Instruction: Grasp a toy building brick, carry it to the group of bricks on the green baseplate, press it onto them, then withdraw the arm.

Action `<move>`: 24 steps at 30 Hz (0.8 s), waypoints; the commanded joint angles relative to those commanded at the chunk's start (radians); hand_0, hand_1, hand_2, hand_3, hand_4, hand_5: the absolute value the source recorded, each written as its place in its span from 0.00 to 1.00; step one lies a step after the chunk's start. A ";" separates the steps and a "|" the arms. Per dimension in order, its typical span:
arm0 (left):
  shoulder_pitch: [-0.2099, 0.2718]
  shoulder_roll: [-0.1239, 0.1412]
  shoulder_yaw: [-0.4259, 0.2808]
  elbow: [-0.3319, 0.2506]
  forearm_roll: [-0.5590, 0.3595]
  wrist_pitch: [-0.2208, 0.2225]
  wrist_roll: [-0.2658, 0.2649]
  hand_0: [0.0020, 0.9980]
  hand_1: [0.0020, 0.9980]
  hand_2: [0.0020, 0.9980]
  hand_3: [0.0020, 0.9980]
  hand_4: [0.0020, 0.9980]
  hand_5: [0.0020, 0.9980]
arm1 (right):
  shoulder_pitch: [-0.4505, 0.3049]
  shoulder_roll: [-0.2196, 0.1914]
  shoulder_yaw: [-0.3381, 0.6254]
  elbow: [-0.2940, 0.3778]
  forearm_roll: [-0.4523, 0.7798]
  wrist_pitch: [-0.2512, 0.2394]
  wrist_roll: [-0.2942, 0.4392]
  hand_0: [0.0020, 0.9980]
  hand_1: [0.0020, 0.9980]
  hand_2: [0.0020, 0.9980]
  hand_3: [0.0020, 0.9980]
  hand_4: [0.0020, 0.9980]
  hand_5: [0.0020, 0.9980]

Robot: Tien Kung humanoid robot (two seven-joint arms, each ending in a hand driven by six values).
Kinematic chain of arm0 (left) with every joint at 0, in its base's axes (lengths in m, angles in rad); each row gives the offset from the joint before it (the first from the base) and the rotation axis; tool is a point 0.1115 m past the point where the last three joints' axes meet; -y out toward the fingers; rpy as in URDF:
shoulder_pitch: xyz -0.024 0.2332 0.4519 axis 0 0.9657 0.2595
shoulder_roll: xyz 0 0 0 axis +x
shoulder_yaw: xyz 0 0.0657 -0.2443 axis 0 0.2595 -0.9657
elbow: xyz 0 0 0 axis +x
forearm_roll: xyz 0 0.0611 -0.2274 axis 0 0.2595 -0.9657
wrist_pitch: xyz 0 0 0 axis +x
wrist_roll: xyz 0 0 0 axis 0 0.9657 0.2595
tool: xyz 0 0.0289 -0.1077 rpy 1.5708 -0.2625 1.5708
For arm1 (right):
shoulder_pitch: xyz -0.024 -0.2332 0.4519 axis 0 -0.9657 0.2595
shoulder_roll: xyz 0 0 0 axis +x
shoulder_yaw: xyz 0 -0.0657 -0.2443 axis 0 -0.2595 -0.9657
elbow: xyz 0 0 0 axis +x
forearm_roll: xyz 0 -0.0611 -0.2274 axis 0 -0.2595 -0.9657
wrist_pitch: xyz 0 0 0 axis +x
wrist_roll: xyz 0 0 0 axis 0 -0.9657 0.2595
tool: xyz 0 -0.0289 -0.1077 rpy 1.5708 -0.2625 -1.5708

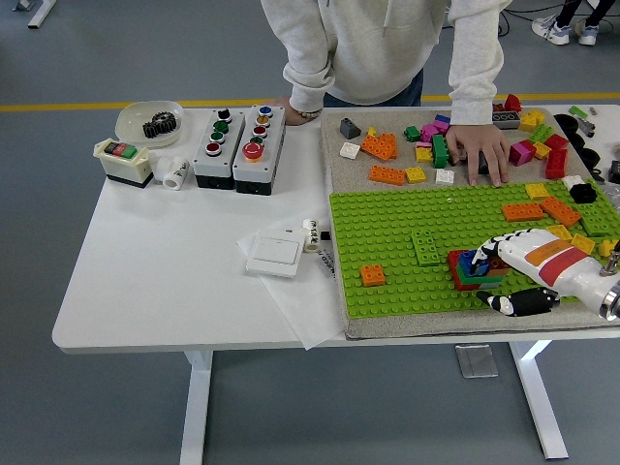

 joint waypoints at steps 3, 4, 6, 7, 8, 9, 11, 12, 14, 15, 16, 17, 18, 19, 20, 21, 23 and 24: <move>0.000 0.000 0.001 0.000 -0.001 0.000 0.000 0.77 0.76 0.72 0.60 0.68 0.59 | -0.003 -0.001 0.002 -0.001 -0.002 0.002 -0.001 0.70 0.70 0.72 0.59 0.70 0.37; 0.000 0.000 0.001 0.000 -0.001 0.000 0.000 0.77 0.76 0.72 0.60 0.68 0.59 | -0.003 -0.001 0.002 -0.002 -0.003 0.002 -0.001 0.70 0.70 0.72 0.58 0.70 0.37; 0.000 0.000 0.001 0.000 -0.001 0.000 0.000 0.77 0.76 0.72 0.60 0.68 0.59 | -0.004 -0.001 0.003 -0.002 -0.004 0.003 -0.001 0.70 0.70 0.72 0.58 0.70 0.37; 0.000 0.000 0.001 0.000 -0.001 0.000 0.000 0.77 0.76 0.72 0.60 0.68 0.59 | -0.005 -0.001 0.004 -0.002 -0.004 0.004 -0.002 0.70 0.70 0.72 0.58 0.70 0.37; 0.000 0.000 0.001 0.000 -0.001 0.000 0.000 0.77 0.76 0.72 0.60 0.68 0.59 | -0.006 -0.001 0.005 -0.002 -0.005 0.005 -0.002 0.70 0.70 0.72 0.58 0.70 0.37; 0.000 0.000 0.001 0.000 -0.001 0.000 0.000 0.77 0.76 0.72 0.60 0.68 0.59 | -0.007 -0.001 0.006 -0.002 -0.005 0.005 -0.002 0.70 0.70 0.72 0.58 0.70 0.37; 0.000 0.000 0.000 0.000 0.000 0.000 0.000 0.77 0.76 0.72 0.60 0.68 0.59 | -0.009 -0.001 0.008 -0.002 -0.006 0.007 -0.003 0.70 0.70 0.72 0.58 0.70 0.38; 0.000 0.000 0.000 0.000 0.001 0.000 0.000 0.77 0.76 0.72 0.60 0.68 0.59 | -0.010 -0.001 0.009 -0.002 -0.007 0.008 -0.004 0.70 0.70 0.72 0.58 0.70 0.38; 0.001 0.000 -0.001 0.000 0.003 0.000 0.001 0.77 0.76 0.72 0.60 0.68 0.59 | -0.013 -0.001 0.010 -0.002 -0.009 0.009 -0.005 0.70 0.70 0.72 0.58 0.70 0.38; 0.001 0.000 -0.002 0.000 0.003 0.000 0.001 0.77 0.76 0.72 0.60 0.68 0.59 | -0.014 -0.001 0.011 -0.002 -0.009 0.010 -0.006 0.70 0.70 0.72 0.58 0.70 0.38; 0.001 -0.001 -0.002 0.000 0.004 0.000 0.001 0.77 0.76 0.72 0.60 0.67 0.59 | -0.015 -0.001 0.013 0.000 -0.011 0.011 -0.007 0.70 0.70 0.72 0.58 0.70 0.38; 0.002 -0.001 -0.002 0.000 0.004 0.000 0.001 0.77 0.76 0.72 0.60 0.67 0.59 | -0.016 -0.001 0.013 0.000 -0.011 0.012 -0.007 0.70 0.70 0.72 0.58 0.70 0.38; 0.002 -0.001 -0.003 0.000 0.005 -0.001 0.001 0.77 0.76 0.72 0.60 0.67 0.59 | -0.017 -0.001 0.014 0.001 -0.012 0.013 -0.008 0.70 0.70 0.72 0.58 0.70 0.38; 0.003 -0.001 -0.003 0.000 0.006 -0.001 0.001 0.77 0.76 0.72 0.60 0.67 0.59 | -0.018 -0.001 0.014 0.002 -0.013 0.013 -0.008 0.70 0.70 0.72 0.58 0.70 0.38; 0.003 -0.001 -0.004 0.000 0.008 -0.001 0.002 0.77 0.76 0.72 0.60 0.67 0.59 | -0.019 -0.001 0.015 0.004 -0.014 0.014 -0.009 0.70 0.70 0.72 0.58 0.70 0.38; 0.003 -0.001 -0.005 0.000 0.009 -0.001 0.002 0.77 0.76 0.72 0.60 0.67 0.59 | -0.019 -0.001 0.016 0.005 -0.015 0.015 -0.009 0.70 0.70 0.72 0.58 0.70 0.38; 0.004 -0.001 -0.005 0.000 0.010 -0.001 0.002 0.77 0.76 0.72 0.60 0.67 0.59 | -0.022 -0.002 0.018 0.009 -0.017 0.016 -0.010 0.70 0.70 0.72 0.58 0.70 0.38; 0.005 -0.001 -0.006 0.000 0.011 -0.002 0.003 0.77 0.76 0.72 0.60 0.67 0.59 | -0.023 -0.002 0.019 0.011 -0.019 0.015 -0.010 0.70 0.70 0.72 0.58 0.70 0.38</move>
